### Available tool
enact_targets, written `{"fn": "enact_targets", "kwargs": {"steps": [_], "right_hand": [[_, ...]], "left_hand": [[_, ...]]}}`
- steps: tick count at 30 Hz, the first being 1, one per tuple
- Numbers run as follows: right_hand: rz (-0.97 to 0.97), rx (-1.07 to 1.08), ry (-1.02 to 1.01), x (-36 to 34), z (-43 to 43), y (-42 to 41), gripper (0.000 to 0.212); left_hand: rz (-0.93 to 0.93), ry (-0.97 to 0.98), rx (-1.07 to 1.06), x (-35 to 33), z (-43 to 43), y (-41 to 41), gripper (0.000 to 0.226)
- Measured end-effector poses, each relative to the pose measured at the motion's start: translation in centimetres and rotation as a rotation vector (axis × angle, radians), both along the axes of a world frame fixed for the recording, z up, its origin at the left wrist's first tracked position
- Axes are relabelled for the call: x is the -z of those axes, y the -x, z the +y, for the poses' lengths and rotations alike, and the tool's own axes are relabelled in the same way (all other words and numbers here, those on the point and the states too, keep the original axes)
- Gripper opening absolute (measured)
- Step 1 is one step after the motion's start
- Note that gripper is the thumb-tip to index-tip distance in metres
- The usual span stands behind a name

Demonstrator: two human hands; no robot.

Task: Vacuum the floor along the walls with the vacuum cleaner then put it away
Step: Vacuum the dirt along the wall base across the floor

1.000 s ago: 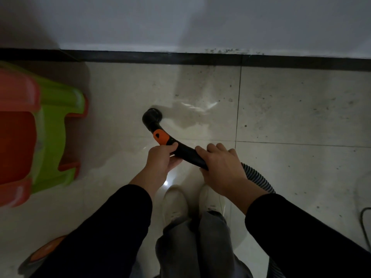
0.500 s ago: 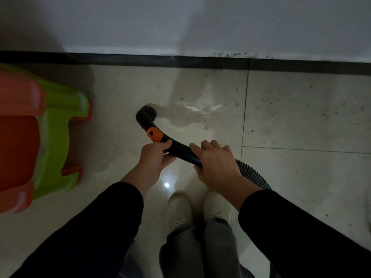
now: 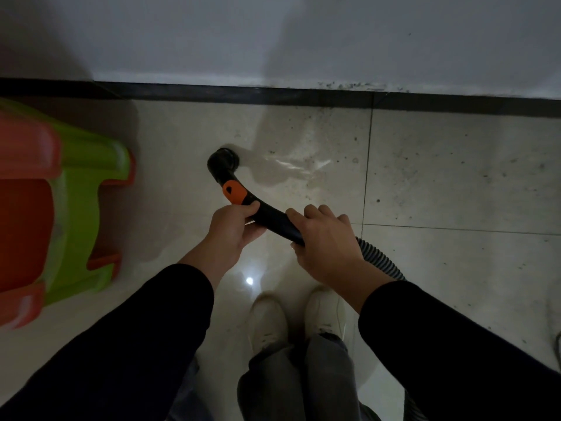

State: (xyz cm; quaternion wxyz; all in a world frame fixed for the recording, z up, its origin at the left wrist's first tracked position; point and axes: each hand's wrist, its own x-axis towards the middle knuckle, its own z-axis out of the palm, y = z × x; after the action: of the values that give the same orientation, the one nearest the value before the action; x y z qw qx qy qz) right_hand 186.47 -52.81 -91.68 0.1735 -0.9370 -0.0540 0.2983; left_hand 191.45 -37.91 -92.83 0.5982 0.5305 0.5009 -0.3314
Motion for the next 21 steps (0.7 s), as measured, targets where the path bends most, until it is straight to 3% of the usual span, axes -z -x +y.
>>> {"fn": "enact_targets", "kwargs": {"steps": [13,21], "right_hand": [[0.019,0.038,0.036,-0.9,-2.2,1.5,0.050],[0.078,0.072,0.040,-1.6,-3.9,3.9,0.049]], "left_hand": [[0.013,0.023,0.032,-0.2,-2.3,1.1,0.027],[0.045,0.046,0.072,-0.6,-4.3,3.0,0.034]]}}
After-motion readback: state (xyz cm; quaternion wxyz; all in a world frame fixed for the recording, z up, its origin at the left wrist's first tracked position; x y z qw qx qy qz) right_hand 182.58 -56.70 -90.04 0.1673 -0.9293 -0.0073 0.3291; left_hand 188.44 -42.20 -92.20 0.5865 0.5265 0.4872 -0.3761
